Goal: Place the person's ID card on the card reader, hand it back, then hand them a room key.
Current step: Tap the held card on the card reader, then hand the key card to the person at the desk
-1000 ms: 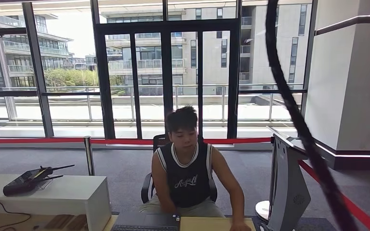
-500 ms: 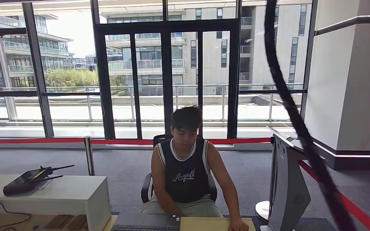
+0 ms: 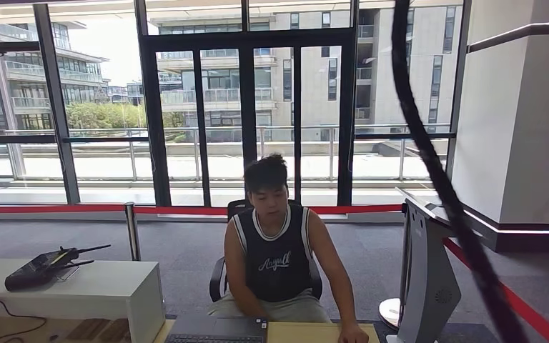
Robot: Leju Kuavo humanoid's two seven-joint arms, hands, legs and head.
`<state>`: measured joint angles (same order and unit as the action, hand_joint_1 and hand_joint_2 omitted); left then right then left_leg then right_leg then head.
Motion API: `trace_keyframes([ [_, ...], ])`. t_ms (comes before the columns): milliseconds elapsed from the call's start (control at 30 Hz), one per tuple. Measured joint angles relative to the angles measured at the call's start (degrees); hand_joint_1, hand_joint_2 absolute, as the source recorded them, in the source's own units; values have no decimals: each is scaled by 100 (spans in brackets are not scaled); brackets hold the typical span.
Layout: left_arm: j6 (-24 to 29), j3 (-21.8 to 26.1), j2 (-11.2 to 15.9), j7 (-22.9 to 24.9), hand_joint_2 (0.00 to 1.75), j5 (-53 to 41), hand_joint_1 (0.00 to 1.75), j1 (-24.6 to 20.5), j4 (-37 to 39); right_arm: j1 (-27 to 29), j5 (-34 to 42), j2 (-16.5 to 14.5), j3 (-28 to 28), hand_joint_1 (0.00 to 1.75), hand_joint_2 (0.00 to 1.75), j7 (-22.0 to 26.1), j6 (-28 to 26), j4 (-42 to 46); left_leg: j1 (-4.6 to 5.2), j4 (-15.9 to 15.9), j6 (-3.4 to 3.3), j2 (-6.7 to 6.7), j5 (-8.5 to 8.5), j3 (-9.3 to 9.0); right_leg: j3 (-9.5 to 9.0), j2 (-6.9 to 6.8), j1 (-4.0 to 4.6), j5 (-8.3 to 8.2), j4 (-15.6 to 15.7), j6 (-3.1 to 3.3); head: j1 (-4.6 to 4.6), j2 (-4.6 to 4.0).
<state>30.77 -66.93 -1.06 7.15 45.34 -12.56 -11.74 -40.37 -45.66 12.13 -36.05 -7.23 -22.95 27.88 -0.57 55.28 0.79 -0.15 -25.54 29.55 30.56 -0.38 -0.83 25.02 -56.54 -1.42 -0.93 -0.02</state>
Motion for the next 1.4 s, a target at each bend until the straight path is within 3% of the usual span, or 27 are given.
trace_keyframes([
  [633, 65, 39, 16, -46, 175, 119, 0, 72, 0, 93, 86, -92, -169, 175, 175, -26, 113, -184, 0, 0, -5, 2, 4, -11, -11, 1, 0, -7, 3, -2, -1, 0],
  [900, 66, 42, 17, -61, 175, 128, 0, 105, 0, 48, 418, -131, -168, 175, 175, 139, -433, -154, 1, 1, -4, 1, 15, 3, -1, 0, -1, -19, 1, -2, -1, 0],
  [1100, 91, 42, 17, -61, 175, 138, 0, 113, 0, -381, 655, -98, -110, 175, 175, 157, -693, 72, 1, 1, -1, 3, 19, 4, 4, 2, -1, -22, 1, -2, 0, 0],
  [1400, 49, 42, 11, 51, 175, 65, 0, 95, 0, -1143, 437, -49, -48, 175, 175, -53, -503, 539, 0, 1, -2, 3, 21, 4, 4, 2, -1, -23, 0, -1, -1, 0],
])
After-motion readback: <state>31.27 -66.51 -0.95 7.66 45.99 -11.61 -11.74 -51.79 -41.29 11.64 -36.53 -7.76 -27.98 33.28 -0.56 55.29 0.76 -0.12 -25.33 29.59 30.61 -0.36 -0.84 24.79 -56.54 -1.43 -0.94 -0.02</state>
